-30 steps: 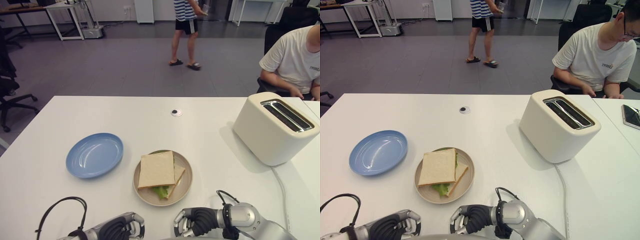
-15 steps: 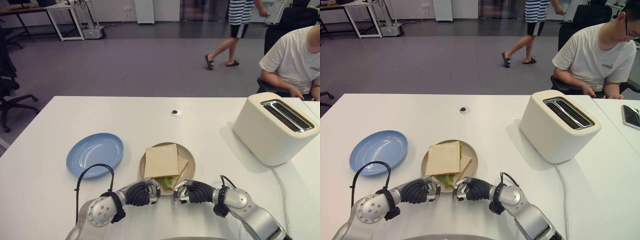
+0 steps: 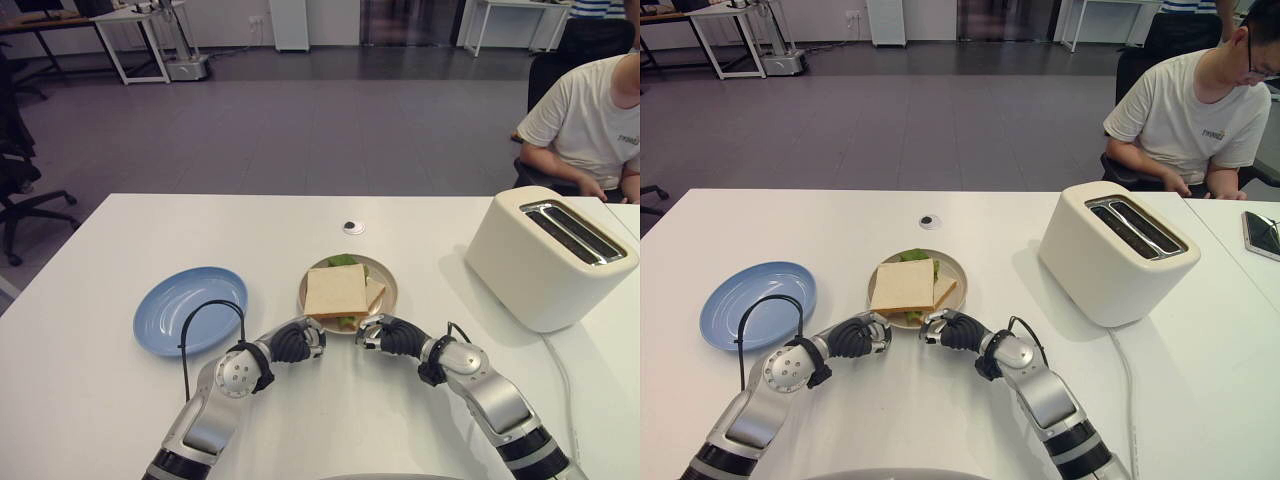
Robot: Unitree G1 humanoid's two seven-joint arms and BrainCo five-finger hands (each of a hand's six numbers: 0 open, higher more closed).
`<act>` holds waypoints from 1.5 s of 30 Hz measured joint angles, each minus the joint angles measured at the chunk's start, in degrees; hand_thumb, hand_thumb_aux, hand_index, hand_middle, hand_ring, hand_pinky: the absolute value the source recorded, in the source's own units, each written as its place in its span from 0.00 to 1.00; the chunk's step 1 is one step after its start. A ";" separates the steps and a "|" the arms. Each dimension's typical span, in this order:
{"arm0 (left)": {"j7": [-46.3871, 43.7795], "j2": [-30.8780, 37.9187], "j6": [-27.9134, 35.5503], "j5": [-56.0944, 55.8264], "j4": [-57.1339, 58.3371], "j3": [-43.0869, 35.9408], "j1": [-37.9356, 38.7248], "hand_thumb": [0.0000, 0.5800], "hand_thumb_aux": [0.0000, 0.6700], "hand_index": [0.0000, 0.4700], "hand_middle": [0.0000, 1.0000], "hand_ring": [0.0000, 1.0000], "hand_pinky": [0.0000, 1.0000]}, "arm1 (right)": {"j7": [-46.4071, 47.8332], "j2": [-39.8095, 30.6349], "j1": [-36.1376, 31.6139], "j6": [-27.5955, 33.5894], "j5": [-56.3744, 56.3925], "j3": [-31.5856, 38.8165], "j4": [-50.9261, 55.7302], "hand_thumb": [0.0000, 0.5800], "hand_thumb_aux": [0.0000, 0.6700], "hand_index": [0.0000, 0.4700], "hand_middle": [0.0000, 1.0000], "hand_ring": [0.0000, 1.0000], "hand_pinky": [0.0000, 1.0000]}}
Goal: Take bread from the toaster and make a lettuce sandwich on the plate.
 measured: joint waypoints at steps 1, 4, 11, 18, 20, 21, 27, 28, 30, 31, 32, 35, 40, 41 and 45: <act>0.65 -0.23 -0.24 0.00 0.45 0.03 -0.12 1.00 1.00 1.00 1.00 1.00 1.00 | -0.07 0.32 -0.59 -0.51 -0.18 -0.08 0.99 1.00 1.00 1.00 1.00 1.00 1.00; 4.21 -2.18 -0.50 0.04 2.70 0.18 -1.26 1.00 1.00 1.00 1.00 1.00 1.00 | -1.09 1.80 -3.80 -3.06 -1.22 -0.86 6.52 1.00 1.00 1.00 1.00 1.00 1.00; 10.19 -5.23 -0.75 0.16 6.02 -0.10 -2.85 1.00 1.00 1.00 1.00 1.00 1.00 | -3.78 5.05 -10.58 -8.24 -2.64 -3.13 18.64 1.00 1.00 1.00 1.00 1.00 1.00; 14.05 -6.74 -1.33 -0.13 7.73 0.53 -3.67 0.00 0.00 0.00 1.00 1.00 1.00 | -3.97 6.12 -11.25 -8.99 -3.65 -4.05 19.73 1.00 1.00 1.00 1.00 1.00 1.00; 14.25 -7.33 -1.36 -1.61 5.45 1.18 -1.63 0.00 0.00 0.00 1.00 1.00 1.00 | -3.12 5.58 -10.36 -8.11 -3.61 -4.56 17.20 1.00 1.00 1.00 1.00 1.00 1.00; 14.21 -7.77 -1.31 -2.33 4.20 1.13 -0.21 0.00 0.00 0.00 1.00 1.00 1.00 | -2.56 5.23 -10.04 -7.32 -3.56 -4.74 15.97 1.00 1.00 1.00 1.00 1.00 1.00; 17.45 -17.75 -1.57 -9.14 -10.94 -3.56 14.30 0.00 0.00 0.00 0.00 0.00 0.00 | 0.65 1.58 -4.82 2.91 0.22 -9.95 -1.25 0.65 0.41 0.41 1.00 1.00 1.00; 19.03 -19.34 -2.33 -9.54 -13.57 -3.39 14.29 0.00 0.00 0.00 0.00 0.00 0.00 | 0.60 1.59 -4.49 4.40 1.18 -10.99 -4.89 0.00 0.00 0.00 0.64 0.64 0.64; 22.57 -22.33 -4.97 -10.73 -19.85 -1.20 12.58 0.00 0.00 0.00 0.00 0.00 0.00 | -0.90 2.50 -3.79 7.04 3.20 -13.52 -13.94 0.00 0.00 0.00 0.00 0.00 0.00; 24.59 -23.56 -6.27 -11.10 -22.21 0.75 10.84 0.00 0.00 0.00 0.00 0.00 0.00 | -2.93 4.24 -3.52 7.19 3.64 -15.11 -18.21 0.00 0.00 0.00 0.00 0.00 0.00; 26.33 -24.34 -7.05 -11.11 -23.17 2.70 9.34 0.00 0.00 0.00 0.00 0.00 0.00 | -4.99 5.26 -3.35 6.68 3.61 -15.91 -20.77 0.00 0.00 0.00 0.00 0.00 0.00; 30.18 -25.35 -9.09 -10.93 -23.86 6.91 6.38 0.00 0.00 0.00 0.00 0.00 0.00 | -12.09 7.26 -1.64 -1.77 -1.78 -16.21 -25.70 0.00 0.00 0.00 0.00 0.00 0.00; 31.18 -24.56 -10.89 -9.73 -23.66 8.03 5.76 0.00 0.00 0.00 0.00 0.00 0.00 | -19.98 10.64 5.63 -11.36 -8.13 -13.44 -26.53 0.00 0.00 0.00 0.00 0.00 0.00; 31.19 -24.46 -11.10 -9.44 -23.64 8.24 5.67 0.00 0.00 0.00 0.00 0.00 0.00 | -21.02 11.20 6.80 -12.43 -8.80 -12.92 -26.53 0.00 0.00 0.00 0.00 0.00 0.00; 30.16 -24.13 -12.73 -10.61 -23.16 8.68 5.60 0.00 0.00 0.00 0.00 0.00 0.00 | -23.39 12.79 10.84 -16.18 -11.14 -10.39 -26.41 0.00 0.00 0.00 0.00 0.00 0.00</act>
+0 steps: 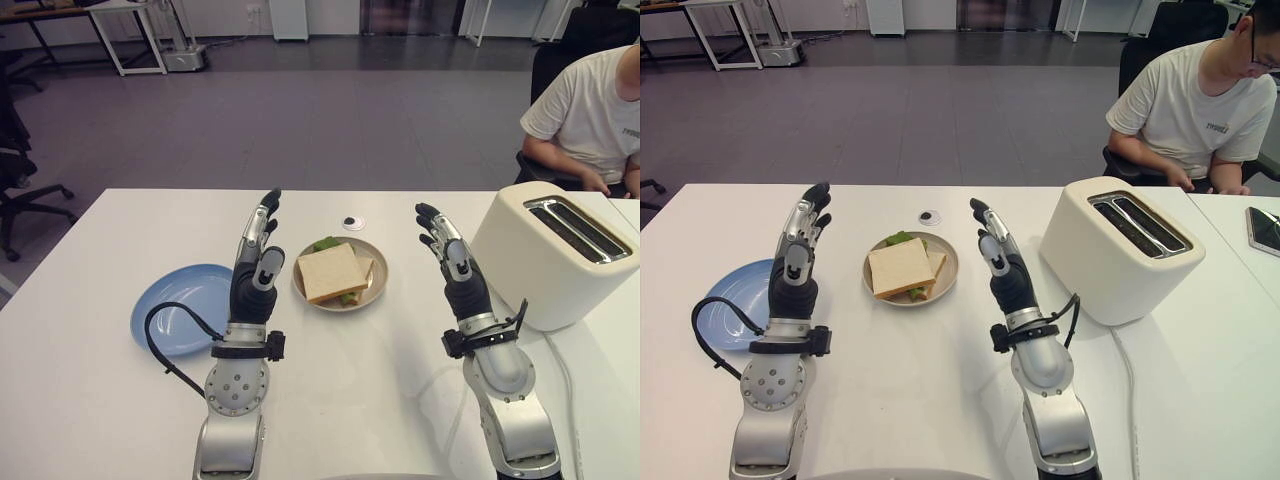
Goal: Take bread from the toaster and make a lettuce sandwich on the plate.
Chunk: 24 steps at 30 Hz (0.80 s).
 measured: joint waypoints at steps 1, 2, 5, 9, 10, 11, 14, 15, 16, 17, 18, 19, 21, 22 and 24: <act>-0.43 0.09 -0.43 -0.49 0.00 -0.07 0.15 0.00 0.00 0.00 0.00 0.00 0.00 | -0.06 0.20 0.44 -0.69 -0.02 0.43 0.11 0.00 0.00 0.00 0.00 0.00 0.00; -0.93 0.25 -0.93 -0.63 0.00 -0.28 0.45 0.00 0.00 0.00 0.00 0.00 0.00 | -0.02 0.24 0.75 -1.34 -0.04 0.88 0.27 0.00 0.00 0.00 0.00 0.00 0.00; -2.48 2.11 -2.56 -0.48 0.07 -1.49 1.61 0.00 0.00 0.00 0.00 0.00 0.00 | 0.13 0.23 1.26 -2.93 -0.80 2.00 0.51 0.00 0.00 0.00 0.00 0.00 0.00; -2.75 2.18 -4.04 -0.49 0.16 -1.60 1.60 0.00 0.00 0.00 0.00 0.00 0.00 | 0.13 0.29 1.41 -3.77 -1.09 1.93 1.00 0.00 0.00 0.00 0.00 0.00 0.00; -2.74 2.18 -4.27 -0.48 0.23 -1.56 1.60 0.00 0.00 0.00 0.00 0.00 0.00 | 0.13 0.32 1.46 -3.84 -1.08 1.89 1.20 0.00 0.00 0.00 0.00 0.00 0.00; -2.68 2.18 -4.47 -0.45 0.33 -1.49 1.60 0.00 0.00 0.00 0.00 0.00 0.00 | 0.13 0.39 1.53 -3.98 -1.04 1.81 1.32 0.00 0.00 0.00 0.00 0.00 0.00; -2.37 2.19 -4.77 0.08 0.72 -0.87 1.61 0.00 0.00 0.00 0.00 0.00 0.00 | 0.18 0.79 1.55 -4.73 -0.76 1.33 1.36 0.00 0.00 0.00 0.00 0.00 0.00; -2.27 2.19 -4.79 0.15 0.72 -0.64 1.60 0.00 0.00 0.00 0.00 0.00 0.00 | 0.27 0.91 1.55 -4.84 -0.60 1.14 1.36 0.00 0.00 0.00 0.00 0.00 0.00; -2.19 2.18 -4.80 0.21 0.72 -0.31 1.59 0.00 0.00 0.00 0.00 0.00 0.00 | 0.41 0.92 1.55 -4.88 -0.57 0.94 1.37 0.00 0.00 0.00 0.00 0.00 0.00; -2.18 2.19 -4.80 0.21 0.72 -0.08 1.59 0.00 0.00 0.00 0.00 0.00 0.00 | 0.49 0.92 1.56 -4.90 -0.56 0.78 1.37 0.00 0.00 0.00 0.00 0.00 0.00; -2.22 2.20 -4.81 0.20 0.72 0.05 1.58 0.00 0.00 0.00 0.00 0.00 0.00 | 0.50 0.93 1.56 -4.93 -0.56 0.73 1.37 0.00 0.00 0.00 0.00 0.00 0.00; -2.27 2.21 -4.83 0.15 0.72 0.13 1.58 0.00 0.00 0.00 0.00 0.00 0.00 | 0.52 0.98 1.56 -4.94 -0.56 0.71 1.37 0.00 0.00 0.00 0.00 0.00 0.00; -2.72 2.26 -4.94 0.04 0.73 0.12 1.56 0.00 0.00 0.00 0.00 0.00 0.00 | 0.48 1.18 1.91 -5.04 -0.58 0.55 1.30 0.00 0.00 0.00 0.00 0.00 0.00; -2.97 2.33 -4.98 -0.05 0.80 0.08 1.47 0.00 0.00 0.00 0.00 0.00 0.00 | 0.34 1.20 2.37 -5.06 -0.60 0.42 1.10 0.00 0.00 0.00 0.00 0.00 0.00; -3.72 2.68 -5.10 -0.49 1.48 -0.07 1.01 0.00 0.00 0.00 0.00 0.00 0.00 | 0.02 1.22 3.71 -5.08 -0.74 0.11 0.44 0.00 0.00 0.00 0.00 0.00 0.00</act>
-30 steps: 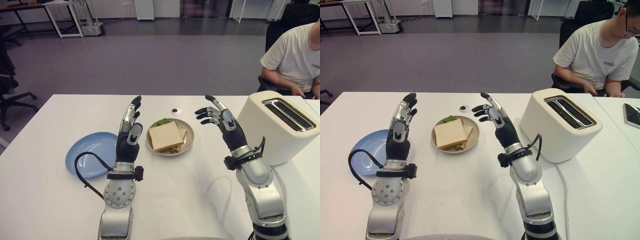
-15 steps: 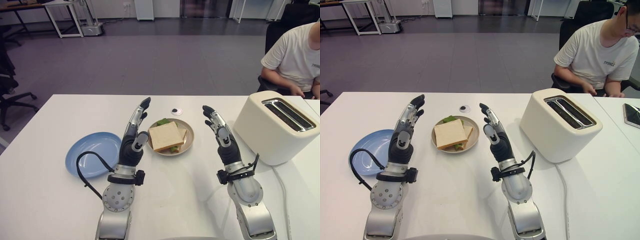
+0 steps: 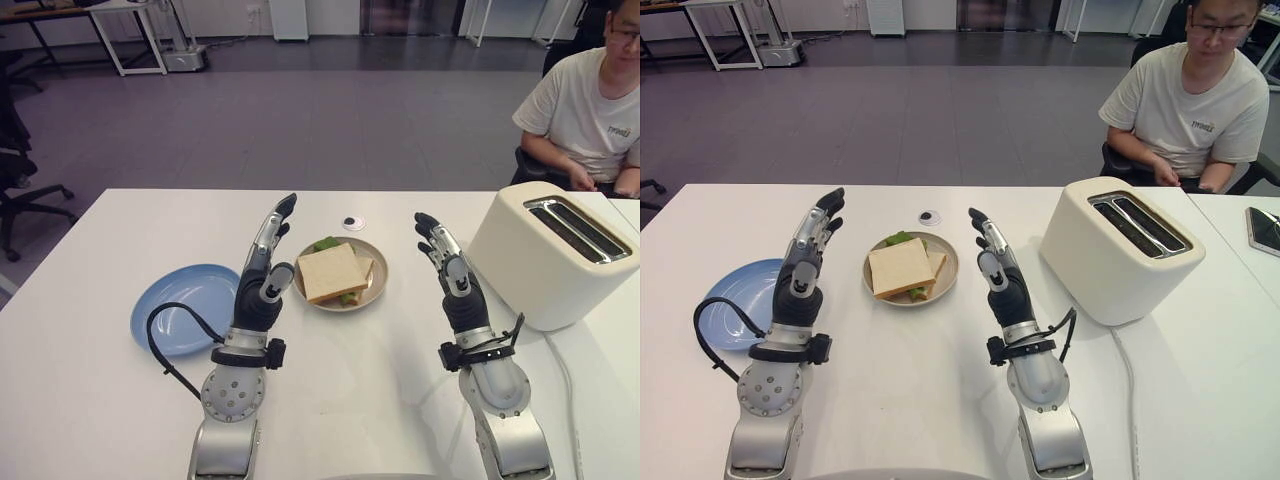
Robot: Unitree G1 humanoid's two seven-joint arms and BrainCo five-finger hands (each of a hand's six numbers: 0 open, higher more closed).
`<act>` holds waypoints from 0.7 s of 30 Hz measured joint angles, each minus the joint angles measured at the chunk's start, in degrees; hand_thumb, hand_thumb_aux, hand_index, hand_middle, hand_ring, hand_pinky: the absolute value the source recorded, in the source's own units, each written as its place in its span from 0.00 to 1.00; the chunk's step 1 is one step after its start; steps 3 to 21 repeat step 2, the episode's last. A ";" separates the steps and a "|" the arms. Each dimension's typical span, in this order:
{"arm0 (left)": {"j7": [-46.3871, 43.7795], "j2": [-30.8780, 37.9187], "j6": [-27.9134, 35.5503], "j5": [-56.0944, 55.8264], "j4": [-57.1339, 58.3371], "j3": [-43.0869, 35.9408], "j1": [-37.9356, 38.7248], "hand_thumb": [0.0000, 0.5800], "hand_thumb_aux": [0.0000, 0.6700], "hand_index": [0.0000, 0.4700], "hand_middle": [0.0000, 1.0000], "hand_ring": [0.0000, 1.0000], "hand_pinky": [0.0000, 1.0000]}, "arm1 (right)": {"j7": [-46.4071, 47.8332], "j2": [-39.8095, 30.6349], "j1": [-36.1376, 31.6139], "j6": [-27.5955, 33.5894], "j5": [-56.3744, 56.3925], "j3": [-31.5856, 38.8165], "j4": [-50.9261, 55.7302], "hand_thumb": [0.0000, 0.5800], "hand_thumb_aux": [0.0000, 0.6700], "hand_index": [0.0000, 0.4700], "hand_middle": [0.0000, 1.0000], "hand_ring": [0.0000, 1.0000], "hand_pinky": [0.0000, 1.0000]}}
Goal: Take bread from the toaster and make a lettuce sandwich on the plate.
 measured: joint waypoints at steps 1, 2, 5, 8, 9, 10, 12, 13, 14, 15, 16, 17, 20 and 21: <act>-0.12 0.08 -0.02 0.00 0.04 -0.04 -0.08 0.00 0.00 0.00 0.00 0.00 0.00 | 0.00 0.01 0.07 0.00 0.00 -0.01 -0.11 0.00 0.00 0.00 0.00 0.00 0.00; -0.21 0.16 -0.06 0.00 0.04 -0.11 -0.15 0.00 0.00 0.00 0.00 0.00 0.00 | 0.02 0.02 0.16 -0.01 0.00 -0.01 -0.16 0.00 0.00 0.00 0.00 0.00 0.00; -0.21 0.16 -0.06 0.00 0.04 -0.11 -0.15 0.00 0.00 0.00 0.00 0.00 0.00 | 0.02 0.02 0.16 -0.01 0.00 -0.01 -0.16 0.00 0.00 0.00 0.00 0.00 0.00; -0.21 0.16 -0.06 0.00 0.04 -0.11 -0.15 0.00 0.00 0.00 0.00 0.00 0.00 | 0.02 0.02 0.16 -0.01 0.00 -0.01 -0.16 0.00 0.00 0.00 0.00 0.00 0.00; -0.21 0.16 -0.06 0.00 0.04 -0.11 -0.15 0.00 0.00 0.00 0.00 0.00 0.00 | 0.02 0.02 0.16 -0.01 0.00 -0.01 -0.16 0.00 0.00 0.00 0.00 0.00 0.00; -0.21 0.16 -0.06 0.00 0.04 -0.11 -0.15 0.00 0.00 0.00 0.00 0.00 0.00 | 0.02 0.02 0.16 -0.01 0.00 -0.01 -0.16 0.00 0.00 0.00 0.00 0.00 0.00; -0.21 0.16 -0.06 0.00 0.04 -0.11 -0.15 0.00 0.00 0.00 0.00 0.00 0.00 | 0.02 0.02 0.16 -0.01 0.00 -0.01 -0.16 0.00 0.00 0.00 0.00 0.00 0.00; -0.21 0.16 -0.06 0.00 0.04 -0.11 -0.15 0.00 0.00 0.00 0.00 0.00 0.00 | 0.02 0.02 0.16 -0.01 0.00 -0.01 -0.16 0.00 0.00 0.00 0.00 0.00 0.00; -0.21 0.16 -0.06 0.00 0.04 -0.11 -0.15 0.00 0.00 0.00 0.00 0.00 0.00 | 0.02 0.02 0.16 -0.01 0.00 -0.01 -0.16 0.00 0.00 0.00 0.00 0.00 0.00; -0.21 0.16 -0.06 0.00 0.04 -0.11 -0.15 0.00 0.00 0.00 0.00 0.00 0.00 | 0.02 0.02 0.16 -0.01 0.00 -0.01 -0.16 0.00 0.00 0.00 0.00 0.00 0.00; -0.21 0.16 -0.06 0.00 0.04 -0.11 -0.15 0.00 0.00 0.00 0.00 0.00 0.00 | 0.02 0.02 0.16 -0.01 0.00 -0.01 -0.16 0.00 0.00 0.00 0.00 0.00 0.00; -0.21 0.16 -0.06 0.00 0.04 -0.11 -0.15 0.00 0.00 0.00 0.00 0.00 0.00 | 0.02 0.02 0.16 -0.01 0.00 -0.01 -0.16 0.00 0.00 0.00 0.00 0.00 0.00; -0.21 0.16 -0.06 0.00 0.04 -0.11 -0.15 0.00 0.00 0.00 0.00 0.00 0.00 | 0.02 0.02 0.16 -0.01 0.00 -0.01 -0.16 0.00 0.00 0.00 0.00 0.00 0.00; -0.21 0.16 -0.06 0.00 0.04 -0.11 -0.15 0.00 0.00 0.00 0.00 0.00 0.00 | 0.02 0.02 0.16 -0.01 0.00 -0.01 -0.16 0.00 0.00 0.00 0.00 0.00 0.00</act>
